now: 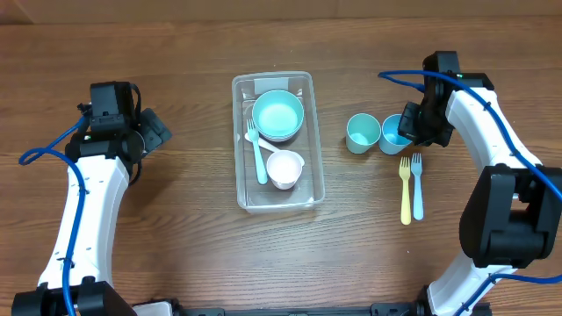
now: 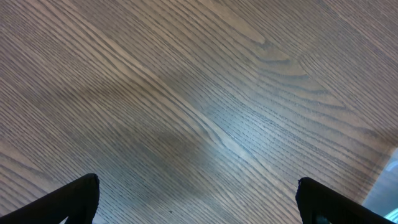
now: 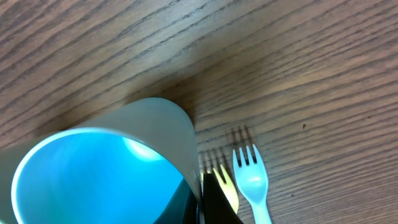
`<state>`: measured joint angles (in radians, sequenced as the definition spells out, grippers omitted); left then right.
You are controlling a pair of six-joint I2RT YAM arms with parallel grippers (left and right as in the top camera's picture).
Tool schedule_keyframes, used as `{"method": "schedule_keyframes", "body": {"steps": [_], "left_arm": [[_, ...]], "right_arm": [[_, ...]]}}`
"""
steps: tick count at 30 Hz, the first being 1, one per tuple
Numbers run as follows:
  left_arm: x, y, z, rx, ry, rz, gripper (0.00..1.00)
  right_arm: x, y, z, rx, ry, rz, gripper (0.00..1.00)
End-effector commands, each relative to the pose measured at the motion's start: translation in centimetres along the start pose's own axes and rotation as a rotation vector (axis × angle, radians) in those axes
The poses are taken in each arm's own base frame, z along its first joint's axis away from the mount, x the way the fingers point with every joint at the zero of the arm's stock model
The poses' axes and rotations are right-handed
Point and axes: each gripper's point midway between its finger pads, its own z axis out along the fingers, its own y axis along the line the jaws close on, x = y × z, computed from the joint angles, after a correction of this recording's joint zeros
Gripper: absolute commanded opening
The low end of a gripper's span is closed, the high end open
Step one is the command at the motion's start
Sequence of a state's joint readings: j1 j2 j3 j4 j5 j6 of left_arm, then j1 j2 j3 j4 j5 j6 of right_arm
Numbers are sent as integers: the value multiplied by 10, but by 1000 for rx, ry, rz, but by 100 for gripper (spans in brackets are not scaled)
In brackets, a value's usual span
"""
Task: Pack container
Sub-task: 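Grasp the light-blue cup with the right gripper and lift it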
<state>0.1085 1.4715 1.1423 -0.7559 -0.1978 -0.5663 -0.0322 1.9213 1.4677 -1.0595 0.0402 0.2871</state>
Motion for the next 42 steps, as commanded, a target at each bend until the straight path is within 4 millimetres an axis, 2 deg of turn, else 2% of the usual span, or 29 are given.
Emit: {"method": "schedule_keyframes", "body": {"steps": [1, 3, 5, 7, 9, 12, 16, 19, 21, 23, 27, 31, 35, 42], "left_arm": [[-11, -3, -11, 21, -36, 9, 100], [-11, -3, -11, 21, -37, 9, 100], [-11, -3, -11, 21, -37, 9, 100], [-11, -3, -11, 21, -37, 9, 100], [-11, -3, -11, 21, -37, 9, 100], [-11, -3, -11, 21, -37, 9, 100], [-11, -3, -11, 21, -37, 9, 100], [-11, -3, -11, 21, -37, 9, 100], [-11, -3, -11, 21, -37, 9, 100], [-11, -3, -11, 21, -37, 9, 100], [-11, -3, -11, 21, -36, 9, 100], [-11, -3, -11, 21, -37, 9, 100], [-11, -3, -11, 21, -37, 9, 100], [-11, -3, -11, 21, -37, 9, 100]], "right_arm": [[-3, -1, -10, -10, -28, 3, 4], [-5, -2, -14, -2, -37, 4, 4], [-11, -5, -29, 9, -59, 8, 4], [-18, -5, -51, 10, -92, 9, 4], [-26, -5, -87, -2, -150, 12, 4], [-28, -3, -122, -25, -207, 10, 4], [-16, 8, -157, -49, -257, -52, 4], [6, 31, -180, -80, -288, -150, 4], [24, 53, -188, -113, -289, -222, 4], [42, 76, -190, -133, -276, -299, 4], [86, 133, -192, -184, -264, -492, 4], [118, 165, -193, -215, -254, -606, 4], [143, 185, -179, -215, -220, -688, 4], [155, 202, -138, -163, -137, -717, 4]]}}
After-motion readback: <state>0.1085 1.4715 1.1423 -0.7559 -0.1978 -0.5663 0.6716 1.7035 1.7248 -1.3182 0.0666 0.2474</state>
